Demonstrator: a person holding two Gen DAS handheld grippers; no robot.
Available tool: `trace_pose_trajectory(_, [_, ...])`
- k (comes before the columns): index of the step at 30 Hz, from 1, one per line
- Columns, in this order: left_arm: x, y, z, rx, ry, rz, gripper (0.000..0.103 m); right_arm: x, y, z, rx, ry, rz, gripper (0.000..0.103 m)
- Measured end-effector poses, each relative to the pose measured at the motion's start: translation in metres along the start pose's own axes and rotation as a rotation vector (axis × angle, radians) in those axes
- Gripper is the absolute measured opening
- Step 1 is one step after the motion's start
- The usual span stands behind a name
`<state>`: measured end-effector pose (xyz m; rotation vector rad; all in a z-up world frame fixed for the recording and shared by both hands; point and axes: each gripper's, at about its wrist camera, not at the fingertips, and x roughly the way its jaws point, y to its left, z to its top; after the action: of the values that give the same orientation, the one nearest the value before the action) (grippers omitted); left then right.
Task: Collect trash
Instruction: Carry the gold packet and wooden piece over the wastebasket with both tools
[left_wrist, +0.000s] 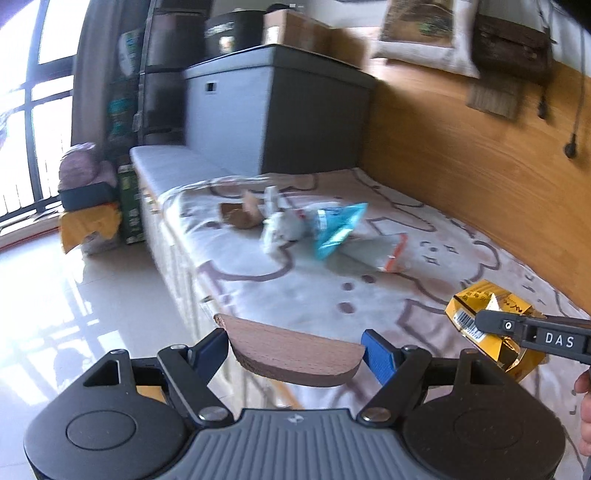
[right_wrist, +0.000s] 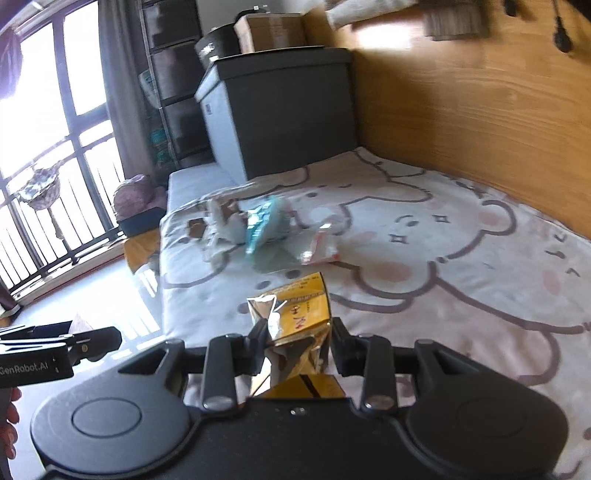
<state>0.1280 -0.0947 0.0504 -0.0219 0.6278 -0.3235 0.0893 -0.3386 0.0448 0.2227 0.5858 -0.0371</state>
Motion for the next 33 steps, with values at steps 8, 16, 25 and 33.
trace_pose_trajectory(8, [-0.015, 0.054, 0.0, -0.076, -0.019, 0.085, 0.079, 0.02, 0.053, 0.004, -0.057, 0.013, 0.075, 0.036])
trace_pose_trajectory(16, [-0.022, 0.103, -0.011, -0.145, -0.023, 0.158, 0.079, 0.045, 0.108, 0.003, -0.099, 0.039, 0.163, 0.036])
trace_pose_trajectory(25, [-0.014, 0.157, -0.036, -0.204, 0.02, 0.244, 0.079, 0.085, 0.175, -0.019, -0.16, 0.125, 0.263, 0.036])
trace_pose_trajectory(33, [0.011, 0.196, -0.064, -0.262, 0.097, 0.284, 0.079, 0.134, 0.207, -0.05, -0.198, 0.239, 0.301, 0.036])
